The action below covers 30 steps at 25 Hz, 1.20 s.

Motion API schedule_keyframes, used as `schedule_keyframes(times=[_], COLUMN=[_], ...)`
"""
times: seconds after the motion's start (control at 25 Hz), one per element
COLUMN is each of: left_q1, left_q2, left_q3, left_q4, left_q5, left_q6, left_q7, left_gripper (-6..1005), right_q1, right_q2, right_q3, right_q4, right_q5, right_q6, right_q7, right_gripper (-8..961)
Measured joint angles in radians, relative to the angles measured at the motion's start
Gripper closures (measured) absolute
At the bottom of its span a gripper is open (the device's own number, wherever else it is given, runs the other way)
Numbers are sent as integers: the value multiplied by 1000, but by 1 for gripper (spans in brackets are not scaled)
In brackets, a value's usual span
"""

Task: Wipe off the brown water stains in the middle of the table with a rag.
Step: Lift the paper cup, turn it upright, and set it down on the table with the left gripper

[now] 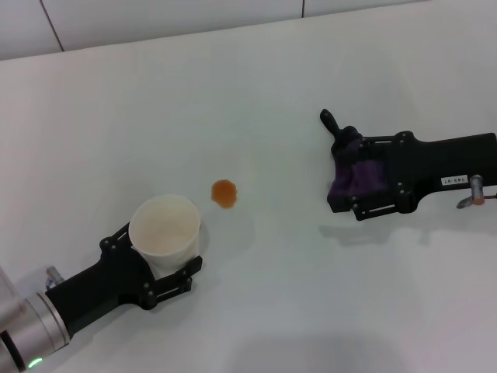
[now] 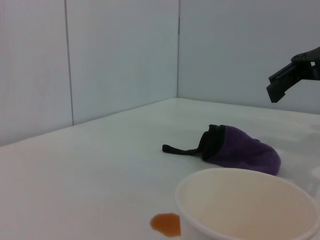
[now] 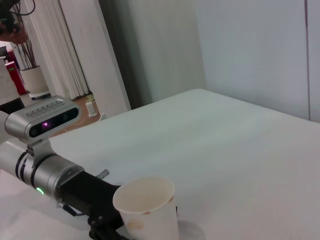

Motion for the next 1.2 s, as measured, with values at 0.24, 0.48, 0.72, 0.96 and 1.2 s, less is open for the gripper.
schedule_keyframes(times=[0.24,0.48,0.72,0.96,1.2], left_q1=[0,25,66,135,167], left_q2=[1,11,16,23,43], left_q3=[2,2,1,-2,-8], left_q4=[6,15,39,151,233], left_q5=[2,2,7,53,126], left_q6=[2,42,73,78,78], left_q7=[0,-5,-34,-137,-256], left_gripper=[105,107,107,108,108], right_q1=[2,-1,3,3,1], right_q2=[0,-1,-2,-3,-3], right_q3=[-10,-10,-8,-5,-4], right_q4=[0,-8,-9,-12,-12], right_q5=[0,1,0,-1,-1], right_q6=[3,4,6,6,6], right_q7=[5,5,6,3,1], right_gripper=[114,115,115,115,115])
